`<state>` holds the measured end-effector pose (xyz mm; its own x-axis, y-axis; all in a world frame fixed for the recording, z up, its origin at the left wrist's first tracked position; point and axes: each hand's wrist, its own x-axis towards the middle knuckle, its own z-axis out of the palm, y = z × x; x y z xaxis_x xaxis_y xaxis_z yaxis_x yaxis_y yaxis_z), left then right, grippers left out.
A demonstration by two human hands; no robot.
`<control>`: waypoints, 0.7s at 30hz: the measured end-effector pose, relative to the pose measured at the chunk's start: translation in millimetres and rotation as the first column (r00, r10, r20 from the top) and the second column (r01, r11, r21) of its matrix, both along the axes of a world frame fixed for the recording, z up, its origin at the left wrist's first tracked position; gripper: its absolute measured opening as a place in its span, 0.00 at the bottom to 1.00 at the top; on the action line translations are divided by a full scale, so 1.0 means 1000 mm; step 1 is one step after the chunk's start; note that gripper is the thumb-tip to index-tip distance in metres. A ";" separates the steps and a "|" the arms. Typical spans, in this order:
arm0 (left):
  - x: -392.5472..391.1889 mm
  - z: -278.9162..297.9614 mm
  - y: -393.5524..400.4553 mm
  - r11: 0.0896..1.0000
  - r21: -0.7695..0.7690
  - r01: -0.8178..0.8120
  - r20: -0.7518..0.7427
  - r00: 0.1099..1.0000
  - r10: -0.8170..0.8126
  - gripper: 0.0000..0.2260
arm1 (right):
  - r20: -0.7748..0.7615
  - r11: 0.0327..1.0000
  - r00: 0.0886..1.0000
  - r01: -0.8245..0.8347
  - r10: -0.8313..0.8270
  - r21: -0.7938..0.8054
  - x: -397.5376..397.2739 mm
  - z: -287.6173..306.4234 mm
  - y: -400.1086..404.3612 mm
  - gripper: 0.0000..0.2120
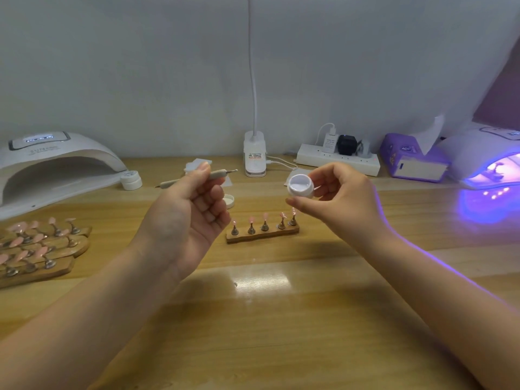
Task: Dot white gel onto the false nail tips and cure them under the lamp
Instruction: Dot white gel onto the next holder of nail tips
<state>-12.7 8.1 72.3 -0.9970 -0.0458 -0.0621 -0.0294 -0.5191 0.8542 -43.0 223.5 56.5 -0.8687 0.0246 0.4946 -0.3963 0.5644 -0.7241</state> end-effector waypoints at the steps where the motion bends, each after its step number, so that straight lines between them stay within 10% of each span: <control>1: -0.001 -0.001 -0.001 1.000 -0.006 -0.005 -0.006 1.000 0.005 0.17 | 0.010 1.000 1.000 0.020 -0.020 0.009 -0.004 -0.003 0.005 0.21; 21: -0.012 -0.042 -0.005 0.914 -0.308 -0.263 -0.088 0.965 0.248 0.11 | 0.185 0.976 0.970 0.122 -0.155 0.179 -0.026 -0.042 0.026 0.36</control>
<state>-24.8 3.5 29.8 -0.9501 -0.3089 0.0433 0.1119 -0.2080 0.9717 -69.3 249.2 14.3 -0.9433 0.0843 0.3212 -0.1645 0.7216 -0.6725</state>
